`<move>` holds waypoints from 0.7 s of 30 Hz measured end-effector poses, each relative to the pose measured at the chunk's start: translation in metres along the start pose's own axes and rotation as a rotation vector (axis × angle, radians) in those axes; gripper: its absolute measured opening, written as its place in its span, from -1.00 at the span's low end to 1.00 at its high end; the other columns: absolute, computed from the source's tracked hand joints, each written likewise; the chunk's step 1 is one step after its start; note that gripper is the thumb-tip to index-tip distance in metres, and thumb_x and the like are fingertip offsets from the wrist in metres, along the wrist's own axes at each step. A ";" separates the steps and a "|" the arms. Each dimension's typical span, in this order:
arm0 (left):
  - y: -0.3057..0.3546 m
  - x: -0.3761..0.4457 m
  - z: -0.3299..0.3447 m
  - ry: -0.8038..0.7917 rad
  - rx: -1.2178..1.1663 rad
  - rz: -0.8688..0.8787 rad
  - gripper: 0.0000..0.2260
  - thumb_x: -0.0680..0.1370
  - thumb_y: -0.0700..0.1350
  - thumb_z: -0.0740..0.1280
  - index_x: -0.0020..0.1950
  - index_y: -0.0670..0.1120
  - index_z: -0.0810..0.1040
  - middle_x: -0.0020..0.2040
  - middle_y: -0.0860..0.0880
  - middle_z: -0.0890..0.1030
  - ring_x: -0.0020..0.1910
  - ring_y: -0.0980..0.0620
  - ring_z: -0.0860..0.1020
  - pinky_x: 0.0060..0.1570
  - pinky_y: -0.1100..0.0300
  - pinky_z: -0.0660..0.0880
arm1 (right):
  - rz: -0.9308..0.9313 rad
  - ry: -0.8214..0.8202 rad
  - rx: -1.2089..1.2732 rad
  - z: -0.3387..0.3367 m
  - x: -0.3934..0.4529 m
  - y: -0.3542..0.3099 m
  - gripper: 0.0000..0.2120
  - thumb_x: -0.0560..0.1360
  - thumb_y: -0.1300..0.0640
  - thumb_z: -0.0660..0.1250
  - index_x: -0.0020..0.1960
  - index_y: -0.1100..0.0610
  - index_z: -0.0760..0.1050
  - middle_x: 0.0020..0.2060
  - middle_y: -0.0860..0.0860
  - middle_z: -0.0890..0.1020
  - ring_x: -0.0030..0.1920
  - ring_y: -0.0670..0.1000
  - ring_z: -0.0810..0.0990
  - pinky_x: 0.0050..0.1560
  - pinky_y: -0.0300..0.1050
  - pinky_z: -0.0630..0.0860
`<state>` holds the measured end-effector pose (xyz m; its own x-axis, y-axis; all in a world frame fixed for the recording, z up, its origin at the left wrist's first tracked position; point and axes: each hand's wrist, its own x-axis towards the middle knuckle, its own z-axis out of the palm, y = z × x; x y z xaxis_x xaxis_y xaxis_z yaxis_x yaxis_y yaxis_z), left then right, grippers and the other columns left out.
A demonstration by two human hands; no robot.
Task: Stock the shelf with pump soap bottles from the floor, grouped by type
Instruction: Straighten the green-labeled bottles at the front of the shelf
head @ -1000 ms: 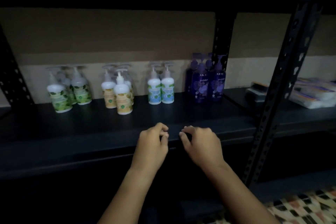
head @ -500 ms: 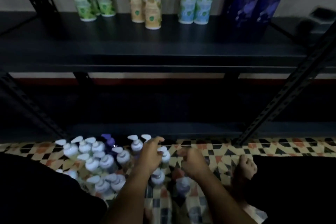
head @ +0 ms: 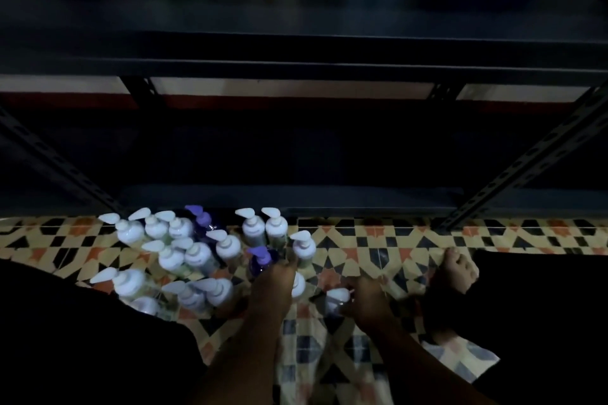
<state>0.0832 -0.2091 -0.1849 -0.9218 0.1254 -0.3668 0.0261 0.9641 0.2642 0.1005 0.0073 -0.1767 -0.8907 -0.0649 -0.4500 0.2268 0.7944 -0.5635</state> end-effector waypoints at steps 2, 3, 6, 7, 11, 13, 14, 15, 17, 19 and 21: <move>0.003 -0.002 -0.004 0.000 -0.002 -0.008 -0.69 0.58 -0.23 0.33 0.33 -0.09 0.55 0.26 -0.12 0.59 0.28 -0.14 0.57 0.31 0.02 0.48 | -0.027 0.029 0.017 0.001 -0.001 0.001 -0.73 0.28 0.17 0.65 -0.05 0.21 0.72 -0.10 0.11 0.74 -0.09 0.07 0.70 0.05 0.07 0.65; 0.006 -0.003 -0.007 -0.010 -0.002 -0.032 -0.72 0.59 -0.21 0.34 0.30 -0.09 0.55 0.26 -0.10 0.58 0.28 -0.13 0.57 0.29 0.05 0.48 | -0.030 0.033 0.033 0.001 -0.002 0.002 -0.74 0.27 0.19 0.66 -0.08 0.22 0.73 -0.12 0.11 0.75 -0.10 0.09 0.71 0.02 0.09 0.65; 0.012 -0.004 -0.009 0.021 0.032 -0.094 -0.78 0.60 -0.13 0.41 0.24 -0.11 0.55 0.26 -0.10 0.59 0.29 -0.11 0.57 0.24 0.09 0.48 | -0.026 0.045 0.059 0.003 -0.001 0.007 -0.78 0.26 0.26 0.65 -0.12 0.23 0.73 -0.17 0.09 0.74 -0.15 0.07 0.69 -0.05 -0.06 0.64; 0.012 -0.004 -0.007 0.049 0.018 -0.112 -0.78 0.61 -0.12 0.40 0.24 -0.12 0.55 0.28 -0.10 0.59 0.30 -0.11 0.57 0.24 0.09 0.47 | -0.019 0.047 0.089 0.003 -0.002 0.007 -0.78 0.27 0.28 0.64 -0.11 0.22 0.73 -0.19 0.05 0.72 -0.17 0.04 0.66 -0.10 -0.23 0.60; 0.012 -0.013 -0.008 0.123 -0.152 -0.132 -0.69 0.55 -0.09 0.48 0.25 -0.10 0.56 0.27 -0.08 0.58 0.30 -0.11 0.56 0.21 0.08 0.47 | -0.033 0.048 0.252 -0.005 -0.011 0.003 -0.61 0.33 0.35 0.61 -0.16 -0.13 0.62 -0.22 -0.10 0.67 -0.15 -0.07 0.68 -0.07 -0.29 0.60; 0.009 -0.014 -0.016 0.135 -0.288 -0.119 -0.69 0.44 -0.03 0.56 0.12 -0.08 0.62 0.11 -0.03 0.61 0.14 -0.07 0.60 0.06 0.12 0.47 | -0.079 0.028 0.363 -0.017 -0.017 0.005 -0.57 0.34 0.43 0.58 -0.07 -0.09 0.67 -0.19 -0.13 0.73 -0.11 -0.17 0.71 -0.05 -0.27 0.61; 0.006 -0.013 -0.020 0.149 -0.361 -0.091 -0.74 0.38 -0.03 0.59 -0.04 -0.08 0.63 -0.02 -0.01 0.60 0.01 -0.04 0.60 -0.05 0.15 0.42 | -0.102 0.025 0.417 -0.024 -0.020 0.003 -0.59 0.37 0.45 0.55 0.01 -0.02 0.69 -0.15 -0.15 0.76 -0.08 -0.21 0.71 -0.04 -0.32 0.58; 0.005 -0.012 -0.026 0.154 -0.421 -0.051 -0.78 0.34 -0.07 0.61 -0.20 -0.05 0.59 -0.13 0.01 0.57 -0.10 -0.02 0.57 -0.13 0.16 0.36 | -0.112 0.018 0.466 -0.030 -0.022 0.001 -0.61 0.40 0.45 0.52 0.09 0.06 0.68 -0.11 -0.17 0.76 -0.06 -0.22 0.71 -0.04 -0.35 0.56; 0.007 -0.014 -0.040 0.126 -0.529 0.025 -0.65 0.28 -0.15 0.64 -0.39 0.06 0.47 -0.21 0.06 0.50 -0.15 0.01 0.53 -0.16 0.16 0.33 | -0.074 -0.037 0.586 -0.047 -0.031 -0.009 -0.64 0.48 0.44 0.45 0.20 0.14 0.63 -0.13 -0.12 0.76 -0.13 -0.25 0.71 -0.16 -0.39 0.55; 0.010 -0.016 -0.049 0.119 -0.634 0.080 -0.71 0.28 -0.12 0.67 -0.32 0.08 0.56 -0.09 0.10 0.57 -0.02 0.07 0.57 -0.04 0.17 0.45 | -0.043 -0.112 0.684 -0.059 -0.037 -0.019 -0.74 0.53 0.36 0.42 0.20 0.17 0.65 -0.08 -0.03 0.75 -0.13 -0.19 0.72 -0.21 -0.37 0.56; 0.012 -0.016 -0.053 0.112 -0.764 0.109 -0.66 0.32 0.06 0.66 0.03 0.01 0.71 0.14 0.12 0.65 0.19 0.16 0.59 0.20 0.21 0.50 | -0.038 -0.158 0.717 -0.067 -0.038 -0.023 -0.79 0.59 0.19 0.40 0.20 0.10 0.65 0.04 -0.02 0.73 -0.01 -0.12 0.71 -0.15 -0.30 0.59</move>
<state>0.0781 -0.2118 -0.1280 -0.9639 0.1465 -0.2224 -0.1178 0.5145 0.8494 0.1030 0.0320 -0.0998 -0.8478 -0.2138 -0.4853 0.4472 0.2036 -0.8710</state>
